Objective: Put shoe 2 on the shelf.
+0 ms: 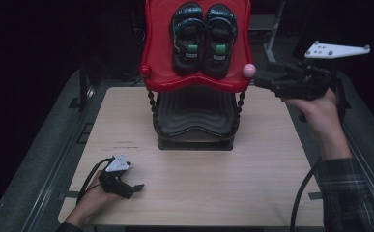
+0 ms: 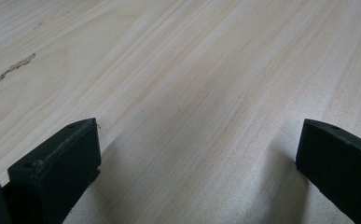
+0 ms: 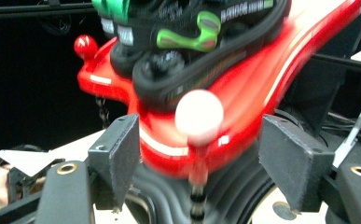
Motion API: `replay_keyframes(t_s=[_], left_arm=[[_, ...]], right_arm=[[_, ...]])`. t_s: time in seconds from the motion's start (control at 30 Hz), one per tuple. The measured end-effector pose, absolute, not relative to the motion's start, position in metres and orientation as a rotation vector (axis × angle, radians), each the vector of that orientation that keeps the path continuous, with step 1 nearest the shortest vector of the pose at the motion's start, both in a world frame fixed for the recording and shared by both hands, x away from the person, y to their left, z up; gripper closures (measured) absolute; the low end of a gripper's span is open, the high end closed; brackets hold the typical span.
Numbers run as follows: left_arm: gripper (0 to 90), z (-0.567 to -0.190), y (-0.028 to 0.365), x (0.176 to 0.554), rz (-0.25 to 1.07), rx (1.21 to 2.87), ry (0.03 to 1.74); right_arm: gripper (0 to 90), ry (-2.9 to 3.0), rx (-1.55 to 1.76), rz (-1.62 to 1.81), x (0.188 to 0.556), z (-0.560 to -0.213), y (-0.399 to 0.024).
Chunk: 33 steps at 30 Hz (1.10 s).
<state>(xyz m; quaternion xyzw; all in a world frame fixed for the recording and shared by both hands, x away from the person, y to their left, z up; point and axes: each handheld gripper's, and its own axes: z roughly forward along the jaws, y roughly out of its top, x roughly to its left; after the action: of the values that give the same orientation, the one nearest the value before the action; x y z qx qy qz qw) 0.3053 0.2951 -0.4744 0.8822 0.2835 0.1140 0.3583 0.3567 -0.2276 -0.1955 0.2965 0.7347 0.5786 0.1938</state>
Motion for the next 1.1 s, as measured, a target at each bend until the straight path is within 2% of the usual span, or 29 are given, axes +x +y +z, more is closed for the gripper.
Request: replay_keyframes(t_s=[0.73, 1.1], left_arm=[[0.0, -0.475, 0.295, 0.305, 0.295, 2.273, 0.733], [0.0, -0.475, 0.295, 0.305, 0.295, 2.273, 0.732]], right_arm=[[27.1, 2.145, 0.997, 1.501, 0.312, -0.321, -0.251], [25.8, 2.202, 1.086, 1.454, 0.294, -0.368, -0.256]])
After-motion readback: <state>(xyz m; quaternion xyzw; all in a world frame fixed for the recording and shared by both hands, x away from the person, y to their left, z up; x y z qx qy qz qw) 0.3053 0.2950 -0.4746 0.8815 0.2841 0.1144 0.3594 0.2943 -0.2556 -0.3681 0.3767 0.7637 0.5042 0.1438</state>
